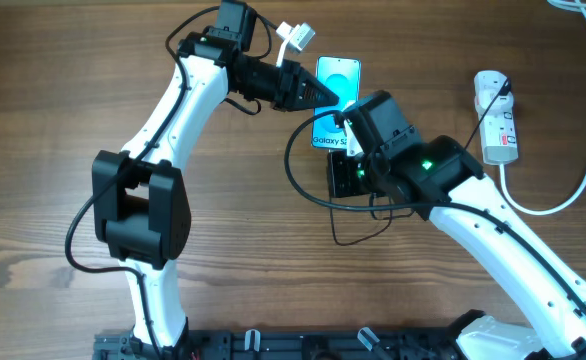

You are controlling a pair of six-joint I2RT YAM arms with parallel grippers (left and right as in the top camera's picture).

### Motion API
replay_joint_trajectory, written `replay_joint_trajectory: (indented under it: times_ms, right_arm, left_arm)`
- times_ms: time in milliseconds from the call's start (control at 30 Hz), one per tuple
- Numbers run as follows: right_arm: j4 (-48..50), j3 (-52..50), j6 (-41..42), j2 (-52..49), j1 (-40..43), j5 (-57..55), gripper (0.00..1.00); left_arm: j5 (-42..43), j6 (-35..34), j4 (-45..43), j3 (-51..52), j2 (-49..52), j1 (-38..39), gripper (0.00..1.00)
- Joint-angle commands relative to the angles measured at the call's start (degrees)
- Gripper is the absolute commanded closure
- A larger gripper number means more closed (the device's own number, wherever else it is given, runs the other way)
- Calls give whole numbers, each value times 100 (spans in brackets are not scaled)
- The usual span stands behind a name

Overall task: Plug charger to phone and switch on socket
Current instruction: 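Push the plug up into the phone port held by the left gripper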

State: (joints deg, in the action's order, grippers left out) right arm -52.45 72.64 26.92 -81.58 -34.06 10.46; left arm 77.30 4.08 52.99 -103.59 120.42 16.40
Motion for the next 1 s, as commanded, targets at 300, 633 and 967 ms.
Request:
replay_joint_trajectory:
  times_ms: [300, 633, 967]
  right_arm:
    - [39, 138, 7, -55, 20, -26, 96]
    - [35, 138, 24, -57, 20, -140, 96]
    - [15, 138, 24, -61, 20, -315, 96]
  left_arm:
    - [306, 151, 44, -105, -192, 26, 96]
    - [306, 151, 44, -105, -192, 26, 96]
    - [304, 151, 46, -105, -192, 26, 96]
